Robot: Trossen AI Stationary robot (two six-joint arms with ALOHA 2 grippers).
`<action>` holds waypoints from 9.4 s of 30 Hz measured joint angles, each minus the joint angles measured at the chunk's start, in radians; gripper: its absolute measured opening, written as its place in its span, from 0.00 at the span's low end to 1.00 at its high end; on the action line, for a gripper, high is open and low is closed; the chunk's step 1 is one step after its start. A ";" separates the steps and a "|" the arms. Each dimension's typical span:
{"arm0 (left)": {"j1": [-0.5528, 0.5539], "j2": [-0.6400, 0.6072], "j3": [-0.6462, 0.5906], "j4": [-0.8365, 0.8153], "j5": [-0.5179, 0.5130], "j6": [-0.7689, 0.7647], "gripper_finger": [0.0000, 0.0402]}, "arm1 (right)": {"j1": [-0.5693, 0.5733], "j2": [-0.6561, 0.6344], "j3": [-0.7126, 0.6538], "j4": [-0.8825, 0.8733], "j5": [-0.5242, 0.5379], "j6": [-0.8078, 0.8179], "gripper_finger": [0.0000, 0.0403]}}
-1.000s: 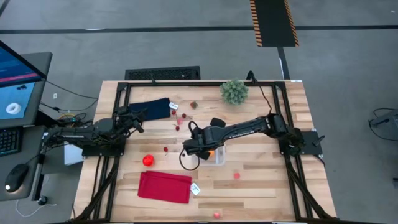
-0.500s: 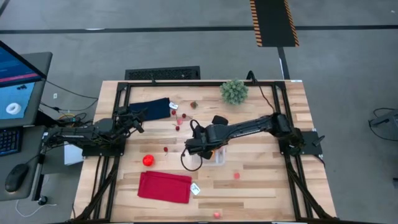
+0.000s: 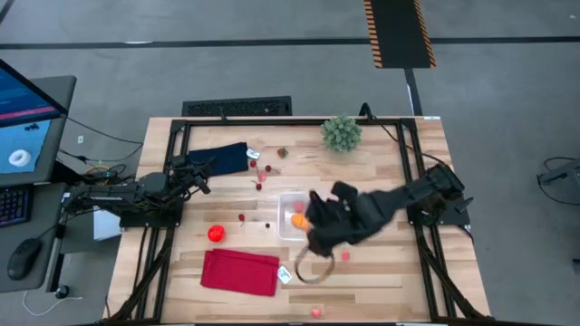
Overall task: Pick and placing Produce into tupperware
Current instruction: Put the blueberry into the transparent bin
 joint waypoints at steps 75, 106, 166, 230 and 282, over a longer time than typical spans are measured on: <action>0.088 0.801 0.256 0.493 0.459 0.259 0.00 | 0.844 -1.380 -1.413 0.344 1.126 0.668 0.15; 0.143 0.801 0.256 0.553 0.428 0.301 0.00 | 0.834 -1.506 -1.712 0.062 1.126 1.092 0.15; 0.151 0.801 0.256 0.312 0.528 0.202 0.00 | -0.459 -1.538 -1.938 1.758 -0.315 -0.489 0.15; -0.229 1.391 0.830 -0.422 0.587 -0.062 0.40 | -0.458 -1.532 -1.938 1.499 -0.315 -0.468 0.15; -0.249 1.700 0.888 -0.385 0.466 0.065 0.40 | -0.458 -1.533 -1.938 1.459 -0.315 -0.468 0.15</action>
